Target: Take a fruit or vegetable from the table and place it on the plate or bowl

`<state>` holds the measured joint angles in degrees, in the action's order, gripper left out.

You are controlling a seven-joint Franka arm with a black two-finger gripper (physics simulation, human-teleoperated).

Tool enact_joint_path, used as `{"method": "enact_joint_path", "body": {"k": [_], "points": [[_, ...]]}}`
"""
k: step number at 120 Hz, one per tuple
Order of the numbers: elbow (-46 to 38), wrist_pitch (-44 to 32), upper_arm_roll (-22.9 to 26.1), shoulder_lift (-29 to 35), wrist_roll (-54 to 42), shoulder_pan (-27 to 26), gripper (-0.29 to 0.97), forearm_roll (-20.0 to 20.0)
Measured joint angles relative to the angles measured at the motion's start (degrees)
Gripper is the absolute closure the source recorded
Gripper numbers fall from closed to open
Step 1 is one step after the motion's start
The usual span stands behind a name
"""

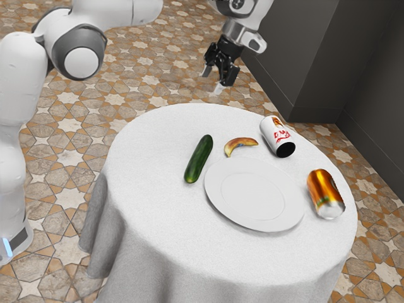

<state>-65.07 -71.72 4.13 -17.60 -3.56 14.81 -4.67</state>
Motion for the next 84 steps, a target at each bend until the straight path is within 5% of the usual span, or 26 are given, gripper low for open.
{"method": "enact_joint_path", "body": {"k": [40,84], "points": [[0.52,-8.41,0.36,-0.08,-2.56,-0.43,0.0,-1.01],[0.41,-13.78,-0.05,-3.28,-3.35,1.41,0.0,3.04]]}}
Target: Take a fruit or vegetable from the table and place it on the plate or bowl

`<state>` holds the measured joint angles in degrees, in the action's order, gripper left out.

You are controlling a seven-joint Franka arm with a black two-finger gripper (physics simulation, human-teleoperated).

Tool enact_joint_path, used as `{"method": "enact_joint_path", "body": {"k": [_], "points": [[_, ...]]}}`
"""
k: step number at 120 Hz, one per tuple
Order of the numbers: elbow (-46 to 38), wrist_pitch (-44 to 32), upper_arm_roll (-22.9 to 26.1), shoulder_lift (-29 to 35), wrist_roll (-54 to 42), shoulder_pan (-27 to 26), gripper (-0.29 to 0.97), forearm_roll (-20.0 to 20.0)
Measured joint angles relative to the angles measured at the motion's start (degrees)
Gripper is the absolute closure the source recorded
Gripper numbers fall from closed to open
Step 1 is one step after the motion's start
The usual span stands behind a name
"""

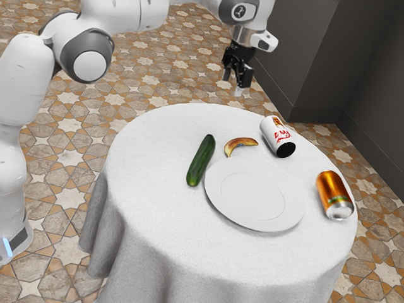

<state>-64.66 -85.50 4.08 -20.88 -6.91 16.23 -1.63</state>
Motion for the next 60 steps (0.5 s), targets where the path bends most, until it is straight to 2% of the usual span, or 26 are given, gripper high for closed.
{"method": "enact_joint_path", "body": {"k": [20,36,60], "points": [[-0.11,-0.68,0.23,-0.16,-0.97,-0.49,0.0,0.41],[-1.44,-2.14,0.27,-3.7,-0.17,-0.82,0.0,1.72],[-2.59,-8.33,1.77,-7.9,0.34,-3.04,0.0,-2.27]]}}
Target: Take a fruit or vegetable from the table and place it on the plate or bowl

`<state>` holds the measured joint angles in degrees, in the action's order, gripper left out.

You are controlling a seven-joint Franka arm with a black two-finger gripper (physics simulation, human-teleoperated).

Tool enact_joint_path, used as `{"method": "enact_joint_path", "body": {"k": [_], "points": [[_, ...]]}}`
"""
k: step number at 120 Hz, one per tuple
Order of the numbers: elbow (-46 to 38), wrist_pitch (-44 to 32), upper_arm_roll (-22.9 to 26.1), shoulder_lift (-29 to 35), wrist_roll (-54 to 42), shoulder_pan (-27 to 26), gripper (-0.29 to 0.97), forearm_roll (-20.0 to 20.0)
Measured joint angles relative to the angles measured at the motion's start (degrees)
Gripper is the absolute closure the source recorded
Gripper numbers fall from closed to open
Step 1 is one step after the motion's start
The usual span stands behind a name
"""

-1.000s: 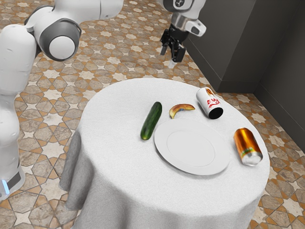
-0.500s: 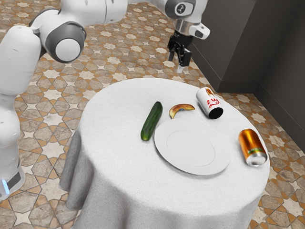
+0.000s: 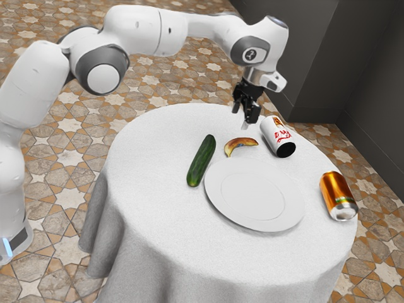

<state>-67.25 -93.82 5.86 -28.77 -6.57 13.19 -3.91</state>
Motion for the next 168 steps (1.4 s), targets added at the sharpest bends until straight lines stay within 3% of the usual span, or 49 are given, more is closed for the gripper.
{"method": "enact_joint_path", "body": {"k": [52,168], "points": [[-0.83,-6.63,0.31,-3.57,-0.95,1.15,0.0,2.51],[-5.34,-7.97,-0.32,-3.79,-0.77,1.19,0.0,5.81]]}}
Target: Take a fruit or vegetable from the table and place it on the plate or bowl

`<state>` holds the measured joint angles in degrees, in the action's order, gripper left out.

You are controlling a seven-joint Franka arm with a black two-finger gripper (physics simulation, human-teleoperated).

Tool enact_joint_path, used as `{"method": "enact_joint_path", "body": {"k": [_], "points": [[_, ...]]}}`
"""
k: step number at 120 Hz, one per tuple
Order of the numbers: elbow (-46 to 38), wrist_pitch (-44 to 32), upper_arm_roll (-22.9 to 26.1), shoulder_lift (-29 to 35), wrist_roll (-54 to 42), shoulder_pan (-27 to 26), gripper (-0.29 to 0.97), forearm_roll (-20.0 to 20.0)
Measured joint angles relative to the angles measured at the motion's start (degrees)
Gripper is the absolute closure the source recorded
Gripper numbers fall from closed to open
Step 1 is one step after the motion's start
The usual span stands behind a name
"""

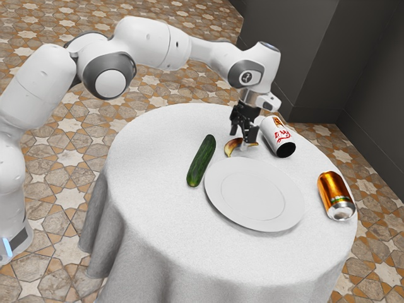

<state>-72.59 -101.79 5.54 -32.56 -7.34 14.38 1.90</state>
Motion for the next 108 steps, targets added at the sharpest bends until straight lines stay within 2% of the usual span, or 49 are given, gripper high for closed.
{"method": "enact_joint_path", "body": {"k": [95,108], "points": [[-0.47,-0.67,-0.96,-0.24,-0.01,-0.07,0.0,0.2],[-0.47,-0.68,-0.97,-0.27,0.07,-0.18,0.21,0.2]]}}
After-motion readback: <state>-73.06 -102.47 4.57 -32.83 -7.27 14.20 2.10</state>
